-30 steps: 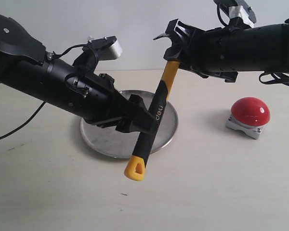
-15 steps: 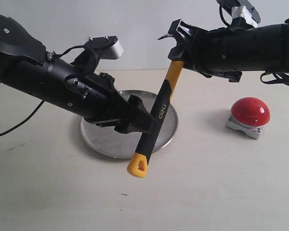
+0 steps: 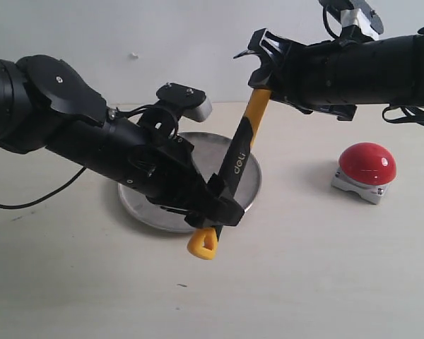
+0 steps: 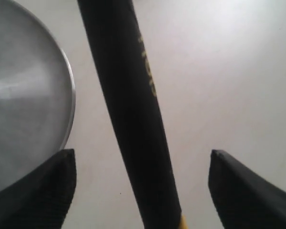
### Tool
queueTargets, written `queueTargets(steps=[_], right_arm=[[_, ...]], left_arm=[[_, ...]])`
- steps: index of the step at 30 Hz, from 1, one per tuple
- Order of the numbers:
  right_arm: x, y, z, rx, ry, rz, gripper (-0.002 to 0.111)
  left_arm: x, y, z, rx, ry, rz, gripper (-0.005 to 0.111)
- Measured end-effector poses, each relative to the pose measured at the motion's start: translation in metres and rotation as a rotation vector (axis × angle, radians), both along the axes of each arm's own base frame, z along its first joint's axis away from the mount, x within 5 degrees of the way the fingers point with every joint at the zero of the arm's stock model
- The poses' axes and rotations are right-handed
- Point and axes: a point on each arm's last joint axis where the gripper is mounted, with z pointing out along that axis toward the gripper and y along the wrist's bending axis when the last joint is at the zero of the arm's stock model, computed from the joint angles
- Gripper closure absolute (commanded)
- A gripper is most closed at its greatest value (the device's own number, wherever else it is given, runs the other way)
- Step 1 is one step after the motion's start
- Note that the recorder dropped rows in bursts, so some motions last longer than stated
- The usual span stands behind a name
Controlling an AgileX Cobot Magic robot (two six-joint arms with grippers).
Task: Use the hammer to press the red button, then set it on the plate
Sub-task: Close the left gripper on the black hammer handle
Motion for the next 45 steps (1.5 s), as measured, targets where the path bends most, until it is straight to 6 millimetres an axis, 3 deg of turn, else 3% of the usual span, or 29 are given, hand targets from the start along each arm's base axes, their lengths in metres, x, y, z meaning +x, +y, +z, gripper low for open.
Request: queueTargets(steps=[11,24,45], right_arm=[[0.001,-0.001,0.0,-0.008,-0.003,-0.009,0.108],[0.001,-0.001,0.0,-0.016,-0.007,-0.009,0.108],[0.001,-0.002,-0.001,-0.023,-0.008,-0.02,0.108]], left_arm=[[0.004,-0.005,-0.017,0.011,-0.043,-0.079,0.032],[0.01,-0.006,-0.015,0.006,-0.141,-0.094,0.032],[0.007,-0.011,-0.012,-0.036,-0.132,-0.094,0.033]])
